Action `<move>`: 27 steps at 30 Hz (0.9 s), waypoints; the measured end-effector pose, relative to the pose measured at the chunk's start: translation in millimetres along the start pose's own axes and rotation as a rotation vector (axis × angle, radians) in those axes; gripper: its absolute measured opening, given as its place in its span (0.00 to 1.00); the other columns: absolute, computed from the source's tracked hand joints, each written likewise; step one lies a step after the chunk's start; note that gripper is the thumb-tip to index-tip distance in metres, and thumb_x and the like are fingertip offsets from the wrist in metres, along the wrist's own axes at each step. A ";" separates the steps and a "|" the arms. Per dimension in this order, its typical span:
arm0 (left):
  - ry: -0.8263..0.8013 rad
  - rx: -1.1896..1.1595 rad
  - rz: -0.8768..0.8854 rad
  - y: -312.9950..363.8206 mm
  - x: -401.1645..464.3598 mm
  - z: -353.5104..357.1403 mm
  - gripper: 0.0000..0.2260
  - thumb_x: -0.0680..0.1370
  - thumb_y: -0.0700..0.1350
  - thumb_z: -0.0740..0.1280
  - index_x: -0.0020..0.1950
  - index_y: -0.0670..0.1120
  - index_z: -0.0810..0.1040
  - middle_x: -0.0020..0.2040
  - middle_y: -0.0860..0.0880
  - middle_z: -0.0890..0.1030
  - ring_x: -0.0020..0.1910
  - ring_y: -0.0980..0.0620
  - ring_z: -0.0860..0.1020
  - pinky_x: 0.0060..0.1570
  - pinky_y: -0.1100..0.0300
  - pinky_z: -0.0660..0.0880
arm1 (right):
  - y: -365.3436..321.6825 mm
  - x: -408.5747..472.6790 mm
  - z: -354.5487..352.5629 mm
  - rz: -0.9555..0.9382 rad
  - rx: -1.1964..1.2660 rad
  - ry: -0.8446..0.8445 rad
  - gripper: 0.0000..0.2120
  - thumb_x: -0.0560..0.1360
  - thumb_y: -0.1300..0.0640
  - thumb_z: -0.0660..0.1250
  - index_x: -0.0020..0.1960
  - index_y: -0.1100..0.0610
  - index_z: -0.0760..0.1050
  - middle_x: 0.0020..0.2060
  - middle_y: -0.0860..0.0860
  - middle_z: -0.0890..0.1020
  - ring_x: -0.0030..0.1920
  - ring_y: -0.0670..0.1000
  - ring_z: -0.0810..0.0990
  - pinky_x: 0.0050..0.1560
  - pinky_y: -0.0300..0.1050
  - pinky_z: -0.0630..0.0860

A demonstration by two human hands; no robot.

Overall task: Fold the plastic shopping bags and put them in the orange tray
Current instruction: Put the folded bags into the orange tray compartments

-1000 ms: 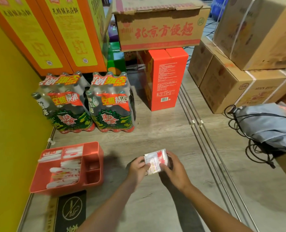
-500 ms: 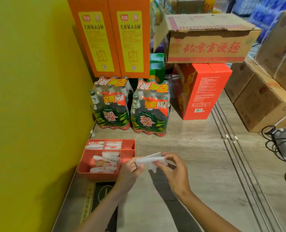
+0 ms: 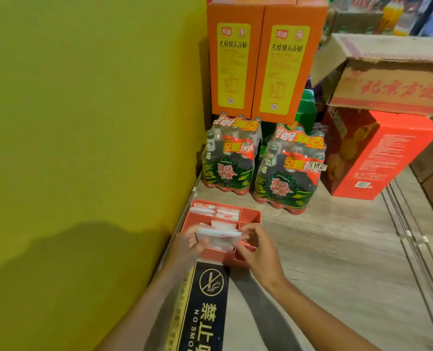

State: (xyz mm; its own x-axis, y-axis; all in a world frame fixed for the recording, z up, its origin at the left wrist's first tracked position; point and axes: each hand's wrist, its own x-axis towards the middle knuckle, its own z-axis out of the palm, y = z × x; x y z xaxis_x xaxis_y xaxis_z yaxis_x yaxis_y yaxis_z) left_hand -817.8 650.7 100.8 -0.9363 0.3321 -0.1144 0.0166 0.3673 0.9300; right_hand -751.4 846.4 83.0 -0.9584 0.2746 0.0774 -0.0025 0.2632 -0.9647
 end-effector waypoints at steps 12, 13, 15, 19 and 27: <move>-0.131 -0.058 0.097 -17.0 32.7 -44.3 0.09 0.80 0.40 0.68 0.60 0.45 0.79 0.54 0.47 0.85 0.53 0.48 0.84 0.51 0.49 0.82 | -3.1 41.8 33.4 -0.065 -0.392 -0.168 0.17 0.76 0.51 0.73 0.65 0.47 0.79 0.59 0.41 0.81 0.59 0.41 0.77 0.61 0.41 0.76; -0.145 -0.055 0.077 -21.6 36.8 -42.6 0.09 0.80 0.41 0.69 0.60 0.47 0.79 0.54 0.47 0.85 0.53 0.48 0.84 0.51 0.46 0.82 | -3.7 42.8 33.3 -0.052 -0.365 -0.185 0.18 0.77 0.52 0.73 0.66 0.46 0.78 0.59 0.41 0.82 0.59 0.41 0.78 0.60 0.41 0.77; -0.156 -0.034 0.013 -27.2 44.7 -38.1 0.09 0.80 0.42 0.69 0.60 0.48 0.79 0.55 0.50 0.84 0.55 0.50 0.84 0.53 0.45 0.82 | -2.5 44.7 31.3 -0.044 -0.370 -0.191 0.18 0.77 0.52 0.72 0.66 0.47 0.78 0.58 0.41 0.83 0.55 0.42 0.81 0.55 0.43 0.81; -0.177 0.160 -0.121 -33.1 60.9 -29.9 0.17 0.81 0.39 0.65 0.69 0.52 0.73 0.62 0.52 0.79 0.55 0.52 0.81 0.51 0.51 0.83 | 6.3 46.7 20.2 0.012 -0.357 -0.140 0.16 0.77 0.54 0.72 0.65 0.49 0.80 0.58 0.42 0.83 0.53 0.41 0.82 0.51 0.43 0.83; -0.408 0.669 -0.137 -40.6 78.8 -14.7 0.17 0.85 0.47 0.57 0.74 0.54 0.66 0.63 0.52 0.77 0.49 0.55 0.79 0.45 0.59 0.78 | 17.3 44.9 2.9 0.083 -0.363 -0.122 0.15 0.78 0.52 0.71 0.64 0.46 0.79 0.58 0.41 0.83 0.54 0.42 0.82 0.49 0.39 0.82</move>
State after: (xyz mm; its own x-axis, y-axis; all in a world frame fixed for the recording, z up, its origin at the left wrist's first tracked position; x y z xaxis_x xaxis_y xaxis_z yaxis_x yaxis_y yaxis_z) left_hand -897.5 649.1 59.2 -0.7450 0.4904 -0.4522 0.2386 0.8290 0.5058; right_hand -795.3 860.6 69.1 -0.9781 0.2024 -0.0490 0.1568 0.5607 -0.8130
